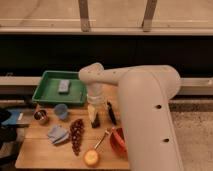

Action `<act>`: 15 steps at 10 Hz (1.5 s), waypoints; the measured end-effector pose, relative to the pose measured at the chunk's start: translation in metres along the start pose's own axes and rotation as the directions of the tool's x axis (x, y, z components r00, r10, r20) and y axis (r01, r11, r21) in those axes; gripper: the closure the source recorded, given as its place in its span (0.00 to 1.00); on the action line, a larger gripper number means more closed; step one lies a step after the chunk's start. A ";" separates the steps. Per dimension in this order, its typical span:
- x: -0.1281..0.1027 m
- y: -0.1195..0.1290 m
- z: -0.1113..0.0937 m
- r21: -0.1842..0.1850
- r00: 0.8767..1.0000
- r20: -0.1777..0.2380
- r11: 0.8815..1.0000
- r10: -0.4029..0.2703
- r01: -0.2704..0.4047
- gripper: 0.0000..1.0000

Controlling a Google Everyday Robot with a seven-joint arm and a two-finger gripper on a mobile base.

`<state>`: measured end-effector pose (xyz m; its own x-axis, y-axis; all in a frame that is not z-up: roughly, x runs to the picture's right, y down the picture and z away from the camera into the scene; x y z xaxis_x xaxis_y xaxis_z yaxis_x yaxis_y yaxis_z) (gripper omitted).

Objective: Place eraser in plastic cup

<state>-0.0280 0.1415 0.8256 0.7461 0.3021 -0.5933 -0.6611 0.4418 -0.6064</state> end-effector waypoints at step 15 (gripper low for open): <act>-0.031 -0.020 0.029 -0.015 0.998 -0.051 0.999 0.027 -0.028 0.27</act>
<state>-0.0358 0.1479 0.8720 0.7228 0.2707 -0.6359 -0.6829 0.4205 -0.5973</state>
